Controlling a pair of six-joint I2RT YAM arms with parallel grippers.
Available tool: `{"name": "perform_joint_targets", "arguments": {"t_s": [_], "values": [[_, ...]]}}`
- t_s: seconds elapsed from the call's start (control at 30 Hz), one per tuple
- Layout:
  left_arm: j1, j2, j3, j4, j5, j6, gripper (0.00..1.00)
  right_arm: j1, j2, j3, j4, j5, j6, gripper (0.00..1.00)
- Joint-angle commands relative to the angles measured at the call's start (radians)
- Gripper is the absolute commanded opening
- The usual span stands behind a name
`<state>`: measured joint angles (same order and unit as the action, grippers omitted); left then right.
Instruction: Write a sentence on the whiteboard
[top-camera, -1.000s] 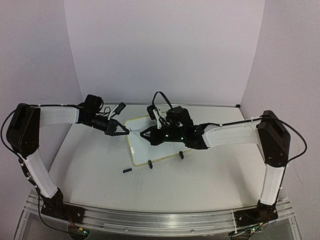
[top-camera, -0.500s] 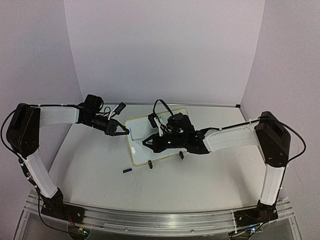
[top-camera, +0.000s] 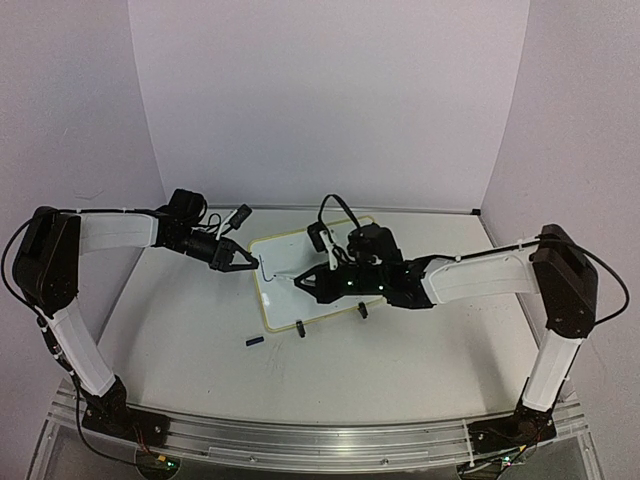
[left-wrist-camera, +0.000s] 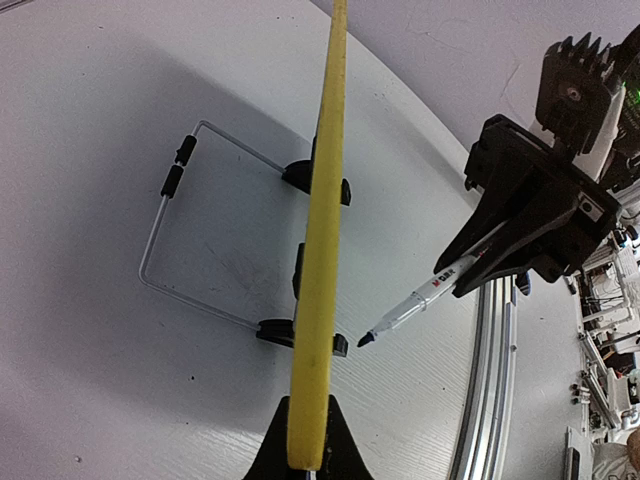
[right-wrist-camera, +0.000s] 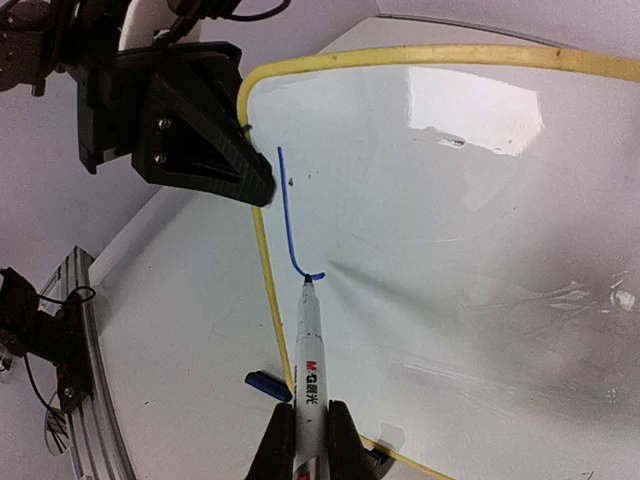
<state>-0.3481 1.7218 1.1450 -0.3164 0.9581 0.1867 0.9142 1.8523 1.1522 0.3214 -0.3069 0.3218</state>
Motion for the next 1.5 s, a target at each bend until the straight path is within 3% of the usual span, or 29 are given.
{"name": "perform_joint_targets", "arguments": {"t_s": [0.0, 0.93, 1.47], "values": [[-0.003, -0.011, 0.041, -0.019, -0.021, 0.042, 0.0, -0.004, -0.077, -0.012, 0.047, -0.025, 0.0, 0.0], [-0.003, -0.014, 0.045, -0.024, -0.027, 0.046, 0.0, -0.029, 0.038, 0.09, 0.045, 0.013, 0.026, 0.0], [-0.002, -0.015, 0.047, -0.029, -0.031, 0.047, 0.0, -0.028, 0.072, 0.077, 0.028, -0.051, 0.028, 0.0]]}}
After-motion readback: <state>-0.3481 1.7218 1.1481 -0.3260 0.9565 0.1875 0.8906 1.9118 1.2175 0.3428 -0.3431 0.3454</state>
